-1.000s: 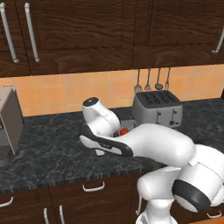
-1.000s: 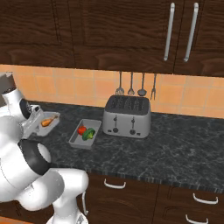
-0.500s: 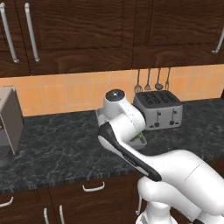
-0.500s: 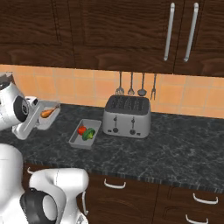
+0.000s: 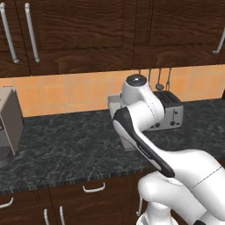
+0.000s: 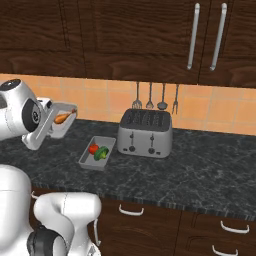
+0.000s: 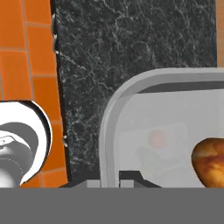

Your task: Take the meat container that has the chicken drumstick and place it on the second highest rack of the freezer. Then take the vegetable container that has the tomato and broccoli and place it on the highest rack of the freezer.

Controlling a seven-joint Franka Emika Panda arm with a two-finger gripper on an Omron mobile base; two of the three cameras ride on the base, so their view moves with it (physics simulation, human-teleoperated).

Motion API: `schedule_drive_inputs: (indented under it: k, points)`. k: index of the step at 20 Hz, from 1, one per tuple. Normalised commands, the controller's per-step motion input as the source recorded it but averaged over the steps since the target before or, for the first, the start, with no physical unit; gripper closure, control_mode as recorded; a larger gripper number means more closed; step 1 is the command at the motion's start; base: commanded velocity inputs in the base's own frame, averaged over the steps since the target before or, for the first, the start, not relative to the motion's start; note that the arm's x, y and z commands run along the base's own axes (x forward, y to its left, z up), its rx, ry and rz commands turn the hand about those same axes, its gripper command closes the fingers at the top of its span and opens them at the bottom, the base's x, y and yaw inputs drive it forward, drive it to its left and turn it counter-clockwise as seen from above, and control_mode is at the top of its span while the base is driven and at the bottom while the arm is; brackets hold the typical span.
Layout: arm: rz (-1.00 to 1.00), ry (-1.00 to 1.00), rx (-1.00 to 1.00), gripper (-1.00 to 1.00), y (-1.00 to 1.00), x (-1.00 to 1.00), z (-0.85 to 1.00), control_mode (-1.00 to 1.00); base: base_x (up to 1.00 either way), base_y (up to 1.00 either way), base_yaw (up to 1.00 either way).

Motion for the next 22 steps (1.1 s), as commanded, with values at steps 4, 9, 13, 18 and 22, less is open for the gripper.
schedule_drive_inputs:
  k: [4, 9, 13, 18, 22]
  points:
    - [0.00, -0.09, 0.02, 1.00, -0.18, -0.25, 0.22, -1.00, 0.00, 0.00, 0.00]
    - [0.00, -0.13, 0.08, 1.00, -0.46, -0.25, 0.47, -1.00, 0.00, 0.00, 0.00]
    - [0.00, -0.07, 0.12, 1.00, -0.45, -0.35, 0.49, -1.00, 0.00, 0.00, 0.00]
    - [0.00, 0.00, 0.04, 1.00, -0.03, -0.35, 0.21, -1.00, 0.00, 0.00, 0.00]
    - [0.00, 0.03, 0.00, 1.00, 0.00, -0.02, 0.00, 1.00, -0.14, 0.02, 0.00]
